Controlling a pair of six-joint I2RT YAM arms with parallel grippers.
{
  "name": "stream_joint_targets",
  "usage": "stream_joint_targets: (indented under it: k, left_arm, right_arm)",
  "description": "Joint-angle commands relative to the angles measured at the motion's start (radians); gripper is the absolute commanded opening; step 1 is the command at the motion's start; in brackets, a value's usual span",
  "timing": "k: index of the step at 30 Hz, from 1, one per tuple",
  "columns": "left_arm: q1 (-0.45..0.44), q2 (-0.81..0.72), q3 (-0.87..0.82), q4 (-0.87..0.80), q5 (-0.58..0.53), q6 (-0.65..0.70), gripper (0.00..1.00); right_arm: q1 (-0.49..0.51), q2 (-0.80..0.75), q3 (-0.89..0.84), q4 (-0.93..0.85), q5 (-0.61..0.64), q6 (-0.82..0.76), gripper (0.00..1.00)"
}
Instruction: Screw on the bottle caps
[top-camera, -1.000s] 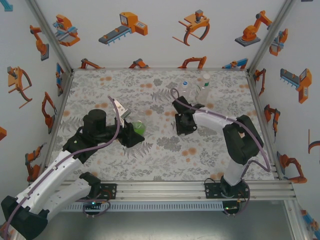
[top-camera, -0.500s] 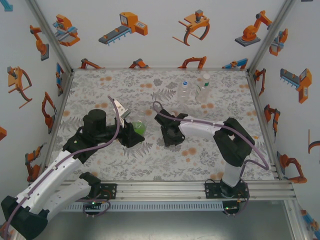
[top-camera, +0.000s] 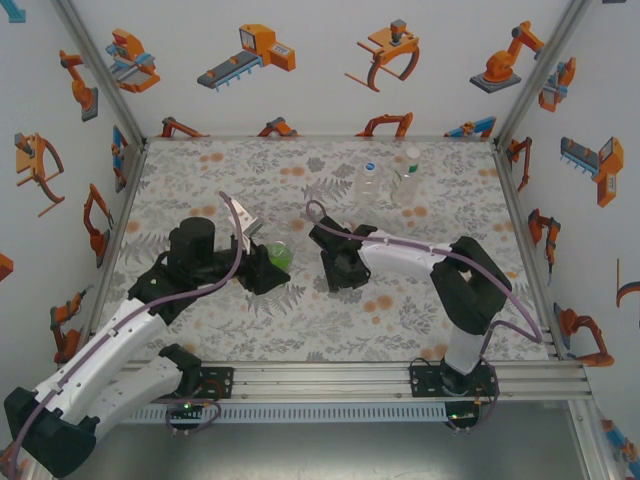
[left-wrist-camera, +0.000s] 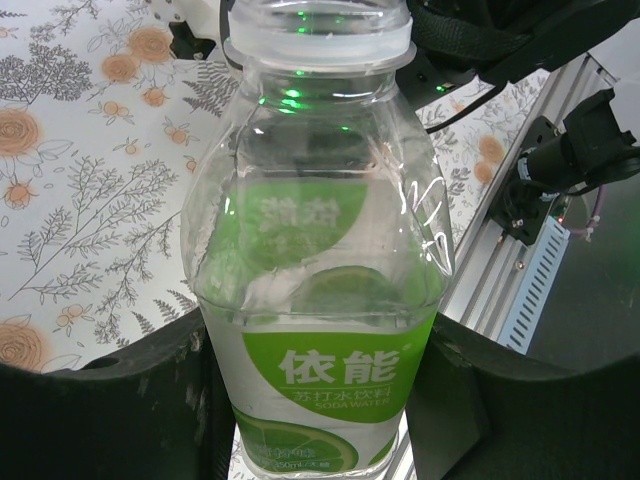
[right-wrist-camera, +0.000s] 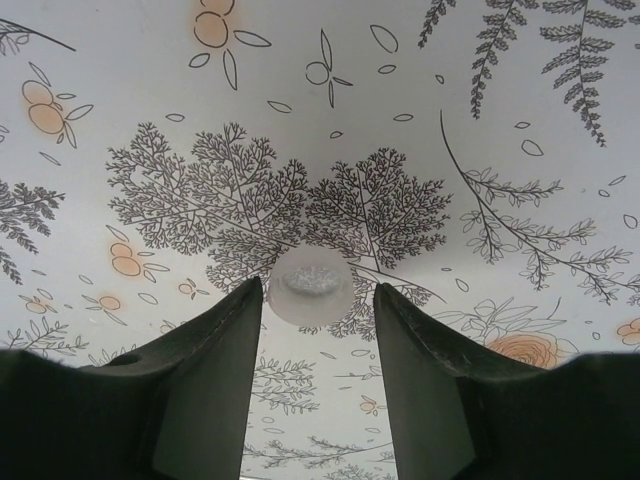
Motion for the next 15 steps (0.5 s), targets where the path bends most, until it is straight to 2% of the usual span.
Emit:
stream_joint_targets:
  k: [1,15]
  left_arm:
    - [0.001,0.011,0.003,0.032,0.020,-0.008,0.08]
    - [-0.001,0.016,-0.001,0.035,0.021,-0.009,0.07]
  right_arm:
    - [0.006,-0.034,0.031,-0.024,0.018,0.019,0.46]
    - [0.008,-0.009,0.036,-0.005,-0.007,0.018,0.40]
